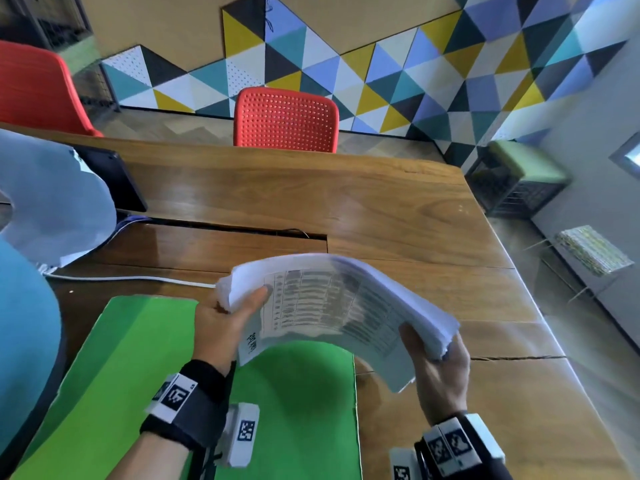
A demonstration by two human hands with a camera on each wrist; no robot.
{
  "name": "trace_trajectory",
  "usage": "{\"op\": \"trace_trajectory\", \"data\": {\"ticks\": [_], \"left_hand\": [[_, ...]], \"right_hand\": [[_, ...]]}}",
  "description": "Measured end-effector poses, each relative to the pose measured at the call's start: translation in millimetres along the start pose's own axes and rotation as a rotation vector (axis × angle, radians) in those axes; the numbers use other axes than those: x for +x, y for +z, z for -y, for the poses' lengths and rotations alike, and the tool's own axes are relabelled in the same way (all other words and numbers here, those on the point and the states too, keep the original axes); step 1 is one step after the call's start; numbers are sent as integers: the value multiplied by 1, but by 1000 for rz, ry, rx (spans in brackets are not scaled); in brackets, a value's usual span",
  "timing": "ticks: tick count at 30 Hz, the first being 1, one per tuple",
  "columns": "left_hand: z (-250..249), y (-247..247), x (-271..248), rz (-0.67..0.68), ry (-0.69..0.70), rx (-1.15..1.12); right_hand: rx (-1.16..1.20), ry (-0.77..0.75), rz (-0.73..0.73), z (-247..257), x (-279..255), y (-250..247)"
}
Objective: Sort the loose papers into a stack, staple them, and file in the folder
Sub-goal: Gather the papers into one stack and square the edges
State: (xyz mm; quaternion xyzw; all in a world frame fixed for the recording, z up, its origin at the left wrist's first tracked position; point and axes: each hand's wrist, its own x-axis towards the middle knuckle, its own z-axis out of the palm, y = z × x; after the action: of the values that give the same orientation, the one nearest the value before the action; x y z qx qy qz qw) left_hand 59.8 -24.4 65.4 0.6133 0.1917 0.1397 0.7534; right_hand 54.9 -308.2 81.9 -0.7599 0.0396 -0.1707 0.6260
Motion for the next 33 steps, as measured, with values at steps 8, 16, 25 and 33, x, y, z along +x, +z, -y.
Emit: {"op": "trace_trajectory", "data": {"ticks": [8,16,25,33], "left_hand": [[-4,12,12,106,-31,81],[-2,19,16,70,-64,23],[7,19,25,66,-212,49],[9,6,6,29,-108,3]], "right_hand": [[-336,-439,15,1,17,-5],[-421,-312,15,-5,22,-22],[-146,91,244,-33,7,-27],[-150,5,102,-38,4,-16]]}}
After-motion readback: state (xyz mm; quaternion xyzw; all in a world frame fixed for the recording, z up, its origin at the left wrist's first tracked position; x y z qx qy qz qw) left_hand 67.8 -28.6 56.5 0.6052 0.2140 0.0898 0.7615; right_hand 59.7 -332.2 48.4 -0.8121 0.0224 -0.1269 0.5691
